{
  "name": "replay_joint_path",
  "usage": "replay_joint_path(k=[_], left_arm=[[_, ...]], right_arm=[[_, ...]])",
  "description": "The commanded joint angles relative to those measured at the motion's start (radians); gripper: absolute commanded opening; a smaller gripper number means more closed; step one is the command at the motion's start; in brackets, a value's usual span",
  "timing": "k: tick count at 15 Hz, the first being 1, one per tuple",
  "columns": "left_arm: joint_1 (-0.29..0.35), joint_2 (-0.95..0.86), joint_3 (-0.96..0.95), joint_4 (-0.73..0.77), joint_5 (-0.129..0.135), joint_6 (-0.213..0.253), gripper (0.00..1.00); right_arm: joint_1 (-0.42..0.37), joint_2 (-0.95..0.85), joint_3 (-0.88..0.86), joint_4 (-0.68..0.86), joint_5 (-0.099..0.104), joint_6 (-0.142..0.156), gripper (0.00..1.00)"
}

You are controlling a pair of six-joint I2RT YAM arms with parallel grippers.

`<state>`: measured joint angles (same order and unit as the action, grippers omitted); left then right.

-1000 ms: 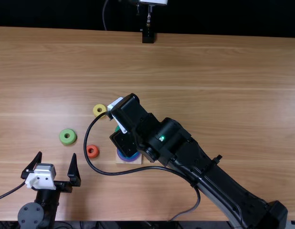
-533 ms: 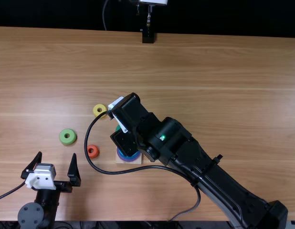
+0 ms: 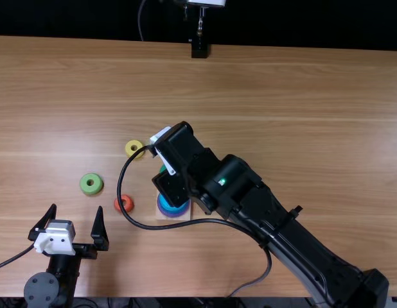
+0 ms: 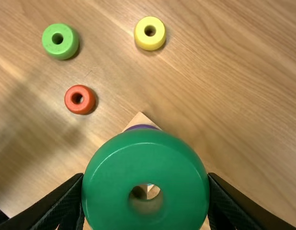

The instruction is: Build the Hanoi tower: stack the rings onto the peg from bottom to top in this color order: purple, dark blue, light blue, dark green, light green, yellow, orange.

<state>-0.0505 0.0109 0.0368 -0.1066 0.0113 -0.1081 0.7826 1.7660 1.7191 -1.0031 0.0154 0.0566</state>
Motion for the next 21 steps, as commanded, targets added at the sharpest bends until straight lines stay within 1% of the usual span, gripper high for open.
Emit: replay_joint_path(k=[1, 8, 12, 21], left_arm=[[0.012, -0.011, -0.037, -0.004, 0.0, 0.007, 1.0], [0.012, -0.011, -0.037, -0.004, 0.0, 0.007, 1.0], [0.012, -0.011, -0.037, -0.004, 0.0, 0.007, 1.0], [0.012, -0.011, -0.037, -0.004, 0.0, 0.007, 1.0]], right_arm=[[-0.009, -0.034, -0.01, -0.003, 0.001, -0.003, 0.0], [-0.009, -0.034, -0.029, -0.027, -0.001, 0.0, 0.0], [-0.008, -0.036, -0.026, -0.027, -0.001, 0.01, 0.0], [0.0, -0.036, -0.015, -0.027, -0.003, 0.019, 0.0]])
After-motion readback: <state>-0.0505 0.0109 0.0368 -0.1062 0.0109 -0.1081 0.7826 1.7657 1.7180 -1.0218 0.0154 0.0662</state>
